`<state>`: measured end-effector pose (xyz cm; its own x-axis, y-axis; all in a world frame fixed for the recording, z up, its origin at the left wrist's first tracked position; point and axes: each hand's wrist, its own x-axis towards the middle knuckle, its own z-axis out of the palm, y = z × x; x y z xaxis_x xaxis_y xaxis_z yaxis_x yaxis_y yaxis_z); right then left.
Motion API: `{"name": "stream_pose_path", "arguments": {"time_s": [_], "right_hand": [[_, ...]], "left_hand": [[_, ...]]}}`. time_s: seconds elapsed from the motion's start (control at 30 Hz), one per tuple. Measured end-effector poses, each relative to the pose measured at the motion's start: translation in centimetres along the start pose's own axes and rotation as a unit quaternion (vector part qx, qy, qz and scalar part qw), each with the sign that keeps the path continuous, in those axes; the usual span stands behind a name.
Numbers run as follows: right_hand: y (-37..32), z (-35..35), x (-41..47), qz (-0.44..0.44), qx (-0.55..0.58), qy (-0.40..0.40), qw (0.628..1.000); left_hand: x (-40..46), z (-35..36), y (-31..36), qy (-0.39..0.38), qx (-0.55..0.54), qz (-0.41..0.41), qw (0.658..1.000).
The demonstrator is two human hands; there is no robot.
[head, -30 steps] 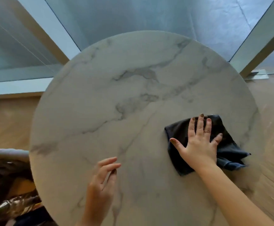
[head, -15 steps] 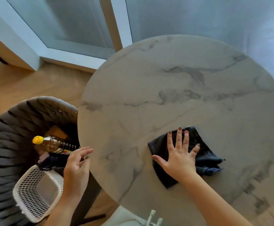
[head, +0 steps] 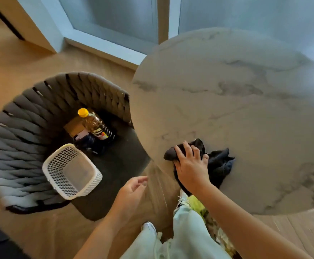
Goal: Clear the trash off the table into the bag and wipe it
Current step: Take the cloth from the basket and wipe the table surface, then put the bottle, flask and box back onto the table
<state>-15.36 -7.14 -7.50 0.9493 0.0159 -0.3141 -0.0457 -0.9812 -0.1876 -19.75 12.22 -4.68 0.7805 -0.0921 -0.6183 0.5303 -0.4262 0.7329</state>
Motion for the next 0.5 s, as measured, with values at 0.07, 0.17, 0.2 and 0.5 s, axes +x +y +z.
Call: {"name": "stream_pose_path", "arguments": {"time_s": [0.07,0.17,0.2,0.5], "right_hand": [[-3.0,0.4,-0.8,-0.021,0.057,0.049,0.997],[-8.4,1.0,-1.3,-0.065,0.19,0.059,0.978],[-10.4,1.3,-1.3,-0.078,0.231,0.042,0.969],[-21.5,2.8,1.1,0.013,0.58,-0.235,0.78]], "left_hand": [[-1.5,-0.1,-1.7,-0.016,-0.034,-0.035,0.999],[-2.6,-1.9,-3.8,-0.009,-0.112,-0.03,0.993],[-2.8,-2.9,-4.5,-0.008,-0.15,-0.005,0.989],[-1.7,-11.8,-9.7,0.094,-0.215,0.026,0.972]]}}
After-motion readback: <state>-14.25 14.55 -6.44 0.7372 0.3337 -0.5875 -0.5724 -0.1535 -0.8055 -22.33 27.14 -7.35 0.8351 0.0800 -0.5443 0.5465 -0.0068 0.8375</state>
